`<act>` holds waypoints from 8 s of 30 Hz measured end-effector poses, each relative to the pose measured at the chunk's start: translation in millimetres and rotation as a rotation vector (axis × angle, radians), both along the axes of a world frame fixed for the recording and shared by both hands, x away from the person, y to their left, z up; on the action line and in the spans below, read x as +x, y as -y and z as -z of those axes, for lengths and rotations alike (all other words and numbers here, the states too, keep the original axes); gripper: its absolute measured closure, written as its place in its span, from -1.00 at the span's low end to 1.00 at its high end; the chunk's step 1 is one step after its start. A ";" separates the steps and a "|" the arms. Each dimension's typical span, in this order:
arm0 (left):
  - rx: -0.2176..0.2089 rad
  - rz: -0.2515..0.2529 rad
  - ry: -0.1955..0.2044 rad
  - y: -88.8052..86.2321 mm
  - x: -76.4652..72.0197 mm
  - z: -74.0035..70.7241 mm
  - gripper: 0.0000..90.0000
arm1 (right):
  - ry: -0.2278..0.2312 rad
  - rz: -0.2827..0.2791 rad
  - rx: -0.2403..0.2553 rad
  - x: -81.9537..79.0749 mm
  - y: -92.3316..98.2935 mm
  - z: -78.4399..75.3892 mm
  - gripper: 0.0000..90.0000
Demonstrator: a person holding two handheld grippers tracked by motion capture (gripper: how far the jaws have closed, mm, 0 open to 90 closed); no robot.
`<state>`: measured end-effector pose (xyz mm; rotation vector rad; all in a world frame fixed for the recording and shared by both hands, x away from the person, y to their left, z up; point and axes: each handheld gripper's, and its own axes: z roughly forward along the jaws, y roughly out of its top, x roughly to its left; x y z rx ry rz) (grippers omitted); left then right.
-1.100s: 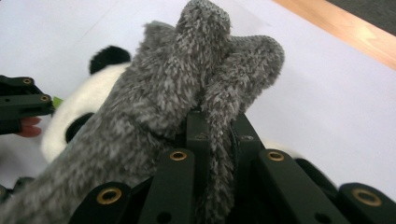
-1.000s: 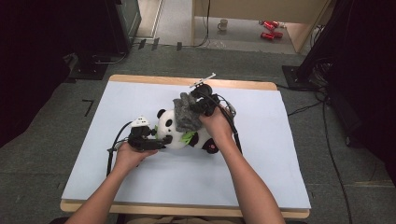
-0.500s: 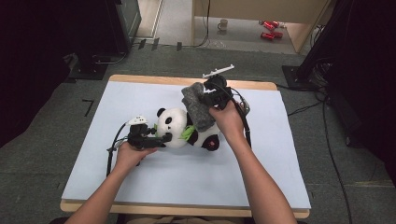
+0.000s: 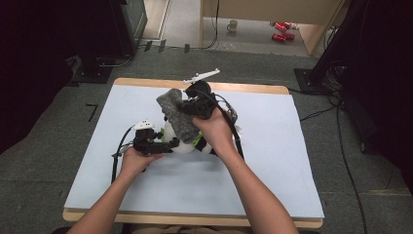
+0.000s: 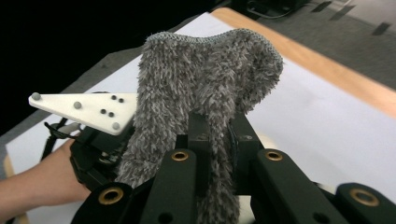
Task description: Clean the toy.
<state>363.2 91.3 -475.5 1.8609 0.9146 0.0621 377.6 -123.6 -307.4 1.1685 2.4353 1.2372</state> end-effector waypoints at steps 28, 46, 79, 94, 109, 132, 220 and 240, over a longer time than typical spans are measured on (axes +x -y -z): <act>0.071 0.052 0.086 -4.8 -10.3 3.4 -0.32 | -0.123 0.127 -0.006 36.1 27.1 75.0 0.82; 0.027 -0.047 0.084 3.6 -7.4 2.1 0.36 | -0.071 0.133 0.041 28.6 36.1 40.0 0.86; 0.062 -0.030 0.005 2.3 -2.8 -1.2 0.38 | -0.114 0.040 -0.133 20.2 15.7 69.0 0.85; 0.039 -0.027 0.007 0.8 -2.2 -2.0 0.38 | -0.097 0.115 -0.142 17.6 45.1 57.1 0.86; 0.093 -0.011 0.038 2.9 -4.6 -2.9 0.39 | -0.040 0.098 0.099 16.4 48.0 12.5 0.86; 0.107 -0.005 0.009 2.4 -3.1 -2.1 0.39 | -0.030 0.326 0.093 17.1 140.8 75.5 0.85; 0.101 0.011 -0.036 -1.2 2.2 -0.7 0.37 | -0.055 0.137 0.019 -10.8 163.2 132.7 0.88; 0.105 0.007 -0.047 -1.4 4.4 -1.2 0.37 | 0.000 0.236 0.036 -28.2 193.9 96.1 0.88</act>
